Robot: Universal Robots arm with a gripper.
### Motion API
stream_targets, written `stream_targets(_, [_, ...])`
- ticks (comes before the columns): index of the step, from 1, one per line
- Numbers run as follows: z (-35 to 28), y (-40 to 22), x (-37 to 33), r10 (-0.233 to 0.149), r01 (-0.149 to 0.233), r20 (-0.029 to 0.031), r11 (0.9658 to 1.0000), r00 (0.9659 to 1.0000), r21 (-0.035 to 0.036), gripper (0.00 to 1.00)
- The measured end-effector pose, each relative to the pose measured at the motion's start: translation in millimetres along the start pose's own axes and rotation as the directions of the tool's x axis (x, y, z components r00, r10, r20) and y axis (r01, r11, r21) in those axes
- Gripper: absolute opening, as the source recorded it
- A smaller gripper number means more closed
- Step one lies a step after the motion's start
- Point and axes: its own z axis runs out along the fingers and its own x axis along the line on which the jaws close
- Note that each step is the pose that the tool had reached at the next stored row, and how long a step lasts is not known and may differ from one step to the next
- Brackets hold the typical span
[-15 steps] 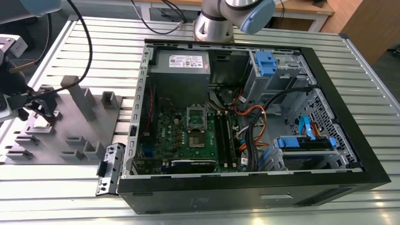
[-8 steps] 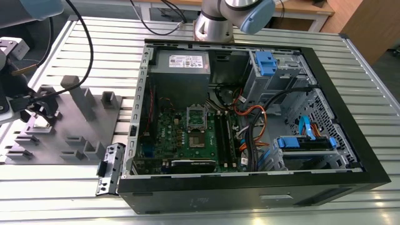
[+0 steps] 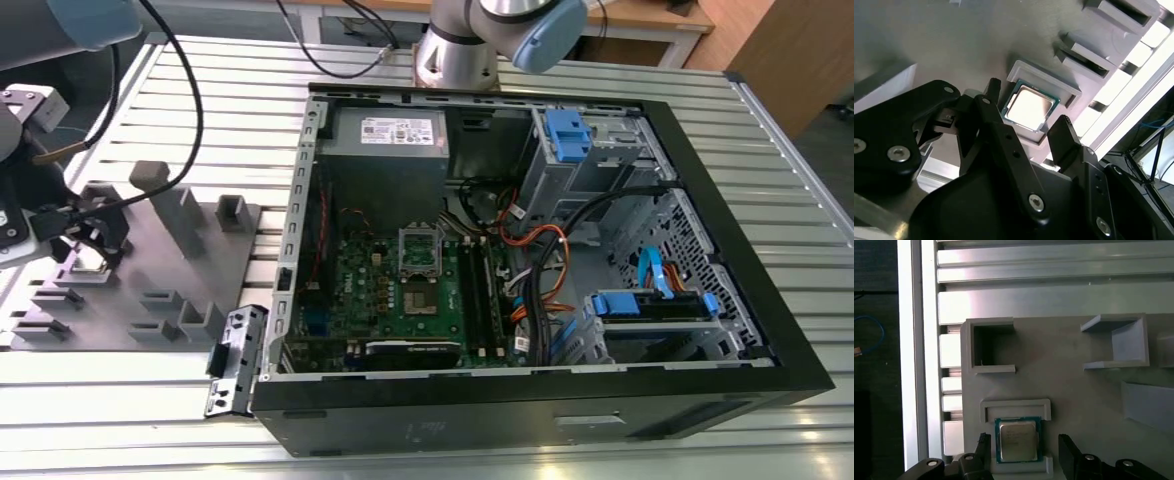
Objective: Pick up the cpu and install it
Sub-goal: 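Pick up the cpu and move it towards the insertion slot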
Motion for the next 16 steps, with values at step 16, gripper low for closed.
stream_targets(16, [9.5,3.0,2.2,-0.049,0.049,-0.0001,0.9988,0.9988,-0.0005,0.65])
